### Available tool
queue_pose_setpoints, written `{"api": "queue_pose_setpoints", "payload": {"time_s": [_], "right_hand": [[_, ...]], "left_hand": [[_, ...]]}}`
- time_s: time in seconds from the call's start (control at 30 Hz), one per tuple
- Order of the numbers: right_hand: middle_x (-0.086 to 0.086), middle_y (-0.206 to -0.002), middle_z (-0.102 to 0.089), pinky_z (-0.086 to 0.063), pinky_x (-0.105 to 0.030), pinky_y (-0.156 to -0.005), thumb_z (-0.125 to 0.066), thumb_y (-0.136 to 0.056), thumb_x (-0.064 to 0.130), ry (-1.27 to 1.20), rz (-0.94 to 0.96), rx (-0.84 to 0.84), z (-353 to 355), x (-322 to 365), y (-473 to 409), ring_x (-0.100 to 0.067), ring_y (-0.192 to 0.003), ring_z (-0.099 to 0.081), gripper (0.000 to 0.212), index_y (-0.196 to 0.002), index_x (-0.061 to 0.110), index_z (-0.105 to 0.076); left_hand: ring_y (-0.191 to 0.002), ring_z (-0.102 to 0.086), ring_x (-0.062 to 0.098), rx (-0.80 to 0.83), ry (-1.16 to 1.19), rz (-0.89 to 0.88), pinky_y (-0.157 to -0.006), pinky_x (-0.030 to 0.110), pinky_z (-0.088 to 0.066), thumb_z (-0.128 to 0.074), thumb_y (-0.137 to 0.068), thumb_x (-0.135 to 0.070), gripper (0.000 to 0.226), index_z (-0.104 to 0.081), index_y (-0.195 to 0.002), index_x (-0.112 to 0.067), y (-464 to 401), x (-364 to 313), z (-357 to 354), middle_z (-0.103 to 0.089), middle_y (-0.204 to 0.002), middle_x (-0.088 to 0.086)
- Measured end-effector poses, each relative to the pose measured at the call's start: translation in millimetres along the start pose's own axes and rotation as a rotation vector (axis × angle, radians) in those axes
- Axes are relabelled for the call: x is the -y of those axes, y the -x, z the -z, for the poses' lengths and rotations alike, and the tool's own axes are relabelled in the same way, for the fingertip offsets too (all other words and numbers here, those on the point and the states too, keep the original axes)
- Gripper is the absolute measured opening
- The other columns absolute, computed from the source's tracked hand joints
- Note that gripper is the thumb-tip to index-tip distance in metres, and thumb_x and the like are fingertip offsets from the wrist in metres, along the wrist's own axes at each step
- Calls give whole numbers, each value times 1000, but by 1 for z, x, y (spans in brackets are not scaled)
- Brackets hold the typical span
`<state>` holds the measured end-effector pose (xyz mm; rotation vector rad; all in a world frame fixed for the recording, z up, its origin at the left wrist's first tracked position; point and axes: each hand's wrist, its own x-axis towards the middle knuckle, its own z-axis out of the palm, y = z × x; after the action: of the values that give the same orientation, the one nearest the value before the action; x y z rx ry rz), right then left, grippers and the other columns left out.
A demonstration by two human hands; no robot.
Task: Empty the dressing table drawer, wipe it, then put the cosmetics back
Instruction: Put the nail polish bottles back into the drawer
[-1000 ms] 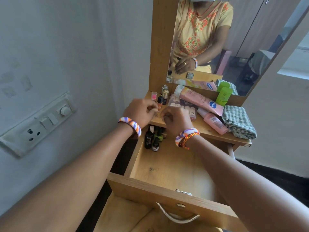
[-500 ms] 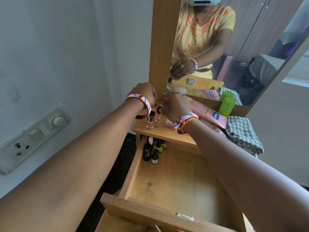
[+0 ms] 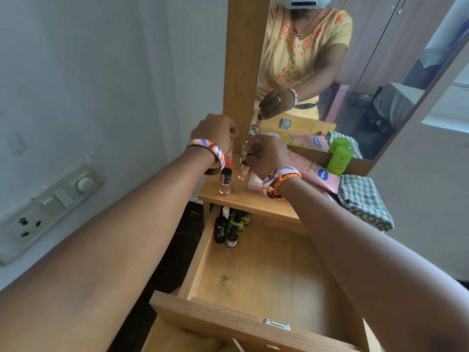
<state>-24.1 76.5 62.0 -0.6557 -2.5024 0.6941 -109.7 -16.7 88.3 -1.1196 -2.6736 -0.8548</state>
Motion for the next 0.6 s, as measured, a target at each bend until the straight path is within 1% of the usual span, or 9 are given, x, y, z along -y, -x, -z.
{"api": "queue_pose_setpoints", "payload": {"time_s": [0.13, 0.2, 0.23, 0.27, 0.33, 0.4, 0.43, 0.5, 0.6], "right_hand": [[-9, -92, -70, -43, -18, -64, -62, -77, 4, -55, -34, -64, 21, 6, 6, -17, -78, -57, 17, -92, 3, -70], [-6, -85, -67, -37, -9, -57, -62, -77, 5, -96, -49, -96, 31, 10, 11, -13, -76, -55, 17, -91, 4, -71], [-4, -82, -65, -36, -8, -57, -61, -78, 6, -108, -55, -104, 35, 11, 14, -12, -76, -54, 17, -92, 6, -71], [-3, -80, -64, -38, -10, -58, -61, -78, 7, -118, -61, -107, 37, 12, 16, -13, -76, -55, 17, -92, 6, -71], [-9, -83, -69, -50, -23, -68, -62, -77, 8, -144, -73, -94, 40, 13, 23, -22, -78, -61, 15, -89, 7, -71], [-13, -85, -71, -57, -38, -79, -64, -75, 7, -183, -79, -49, 41, 11, 31, -30, -84, -67, 10, -81, 12, -70], [-12, -83, -70, -57, -44, -80, -65, -74, 6, -197, -81, -14, 40, 10, 37, -32, -85, -68, 11, -75, 17, -68], [-8, -79, -67, -58, -43, -80, -68, -72, 5, -187, -93, 66, 38, 7, 47, -26, -78, -65, 21, -66, 24, -63], [-2, -76, -65, -54, -28, -71, -70, -71, 5, -127, -81, 171, 32, 2, 64, -13, -71, -58, 18, -68, 21, -65]], "left_hand": [[-99, -64, 29, -104, 49, -83, -84, 34, -50, -45, -96, -9, 26, -67, -109, -13, 5, -11, 25, -69, -110, 11], [-103, -63, 28, -98, 112, -134, -87, 32, -50, -47, -96, -11, 26, -64, -116, -14, 12, -15, 34, -67, -115, 11], [-104, -63, 26, -81, 143, -160, -86, 29, -48, -48, -96, -12, 27, -64, -117, -13, 17, -16, 37, -67, -115, 11], [-103, -63, 25, -63, 166, -184, -84, 25, -46, -48, -96, -13, 26, -64, -117, -12, 22, -17, 39, -67, -114, 11], [-98, -64, 22, -21, 184, -215, -79, 22, -43, -50, -96, -16, 24, -68, -110, -8, 35, -17, 42, -70, -108, 11], [-91, -64, 23, 30, 177, -219, -75, 23, -44, -54, -93, -19, 22, -70, -103, -7, 47, -14, 41, -71, -101, 11], [-88, -65, 23, 63, 170, -216, -74, 24, -45, -57, -92, -21, 21, -71, -100, -6, 53, -11, 40, -71, -98, 11], [-81, -63, 20, 140, 163, -214, -73, 26, -48, -63, -88, -24, 21, -72, -95, -7, 63, -6, 37, -72, -93, 10], [-77, -60, 14, 246, 138, -209, -68, 23, -47, -70, -82, -26, 21, -73, -90, -7, 76, 3, 32, -71, -89, 7]]}}
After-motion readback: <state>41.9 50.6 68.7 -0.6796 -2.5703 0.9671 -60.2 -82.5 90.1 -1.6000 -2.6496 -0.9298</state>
